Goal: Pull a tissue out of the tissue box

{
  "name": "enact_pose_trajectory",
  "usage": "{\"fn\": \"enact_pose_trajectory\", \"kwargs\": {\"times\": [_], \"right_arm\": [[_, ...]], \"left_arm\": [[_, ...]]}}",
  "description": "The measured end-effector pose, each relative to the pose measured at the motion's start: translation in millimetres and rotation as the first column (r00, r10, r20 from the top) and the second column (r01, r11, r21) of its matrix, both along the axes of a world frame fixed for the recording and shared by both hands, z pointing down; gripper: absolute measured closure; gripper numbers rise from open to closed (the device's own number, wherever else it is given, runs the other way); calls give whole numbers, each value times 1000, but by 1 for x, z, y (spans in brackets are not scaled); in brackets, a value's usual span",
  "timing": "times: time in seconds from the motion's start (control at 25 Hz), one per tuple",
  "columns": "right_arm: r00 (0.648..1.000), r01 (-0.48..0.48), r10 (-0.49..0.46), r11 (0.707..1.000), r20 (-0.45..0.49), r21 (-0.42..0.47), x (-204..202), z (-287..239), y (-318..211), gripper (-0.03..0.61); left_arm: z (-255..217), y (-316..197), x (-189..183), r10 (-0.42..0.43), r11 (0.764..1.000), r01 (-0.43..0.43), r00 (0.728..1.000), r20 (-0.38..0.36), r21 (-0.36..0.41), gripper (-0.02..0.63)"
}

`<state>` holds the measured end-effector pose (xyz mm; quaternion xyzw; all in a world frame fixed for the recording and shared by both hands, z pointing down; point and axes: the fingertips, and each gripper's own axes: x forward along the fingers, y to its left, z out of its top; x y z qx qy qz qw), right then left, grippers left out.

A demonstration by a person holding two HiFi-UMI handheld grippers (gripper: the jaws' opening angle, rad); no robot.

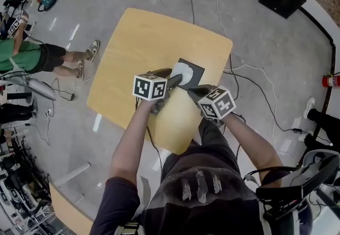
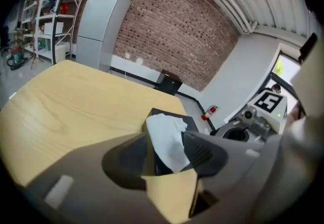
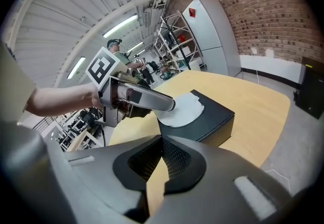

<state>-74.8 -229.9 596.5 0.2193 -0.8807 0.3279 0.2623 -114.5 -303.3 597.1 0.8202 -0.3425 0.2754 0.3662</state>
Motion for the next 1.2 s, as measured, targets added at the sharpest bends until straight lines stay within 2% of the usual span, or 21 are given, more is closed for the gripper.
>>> {"fn": "enact_pose_trajectory", "kwargs": {"times": [0.4,0.56,0.76,1.2], "right_arm": [[1000,-7,8,1000,6,-21,0,2,1,581],[1000,-12,13,1000,7,-16,1,3,0,581],[1000,-19,19,1000,14,-12,2,3,0,581],[1000,-20,20,1000,14,-8,3,3,-2,581]], "left_arm": [[-5,-4,-4,3,998,-4,1000,20,60,504],[-9,-6,-6,-16,996,14,1000,22,87,574],[-13,-5,-8,-20,995,17,999,27,102,603],[-29,-3,-4,-19,992,20,1000,-9,127,605]]}}
